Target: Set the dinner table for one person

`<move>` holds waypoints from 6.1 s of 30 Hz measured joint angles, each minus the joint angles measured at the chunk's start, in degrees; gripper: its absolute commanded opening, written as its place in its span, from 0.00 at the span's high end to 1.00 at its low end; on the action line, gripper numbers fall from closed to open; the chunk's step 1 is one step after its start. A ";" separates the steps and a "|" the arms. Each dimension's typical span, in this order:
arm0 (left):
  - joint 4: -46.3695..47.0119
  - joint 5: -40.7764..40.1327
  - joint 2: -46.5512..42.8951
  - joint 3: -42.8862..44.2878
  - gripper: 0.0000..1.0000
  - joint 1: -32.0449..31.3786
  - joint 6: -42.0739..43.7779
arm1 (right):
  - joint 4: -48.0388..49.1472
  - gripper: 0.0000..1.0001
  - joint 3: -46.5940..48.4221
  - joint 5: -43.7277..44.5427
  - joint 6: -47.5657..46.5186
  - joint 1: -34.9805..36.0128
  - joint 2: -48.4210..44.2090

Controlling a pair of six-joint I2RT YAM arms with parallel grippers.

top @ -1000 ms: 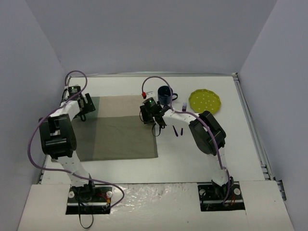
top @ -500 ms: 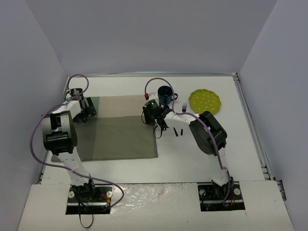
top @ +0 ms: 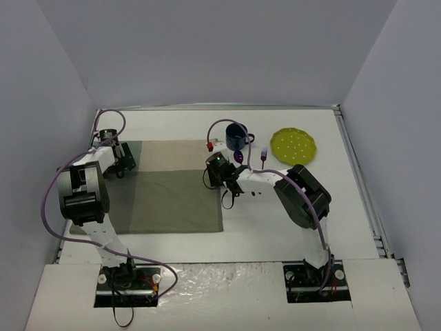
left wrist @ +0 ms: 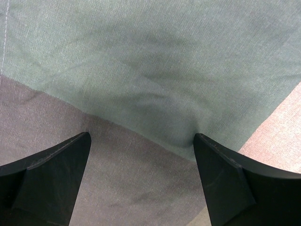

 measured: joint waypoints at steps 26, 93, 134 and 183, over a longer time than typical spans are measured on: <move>-2.75 -3.55 -6.35 -7.04 0.12 0.17 -0.04 | -5.42 0.64 -3.19 -4.09 0.95 3.31 -4.19; -10.41 1.79 -48.82 -13.45 0.03 -16.03 1.59 | 0.16 0.62 -10.84 -8.89 20.67 -53.01 -9.31; -10.59 6.49 -46.57 -13.15 0.03 -19.83 -1.71 | -7.81 1.00 -18.04 -22.95 21.81 -59.68 -25.93; -5.62 13.79 -8.44 10.81 0.18 -42.23 -15.39 | -3.89 1.00 -20.09 -34.20 23.48 -31.20 -33.10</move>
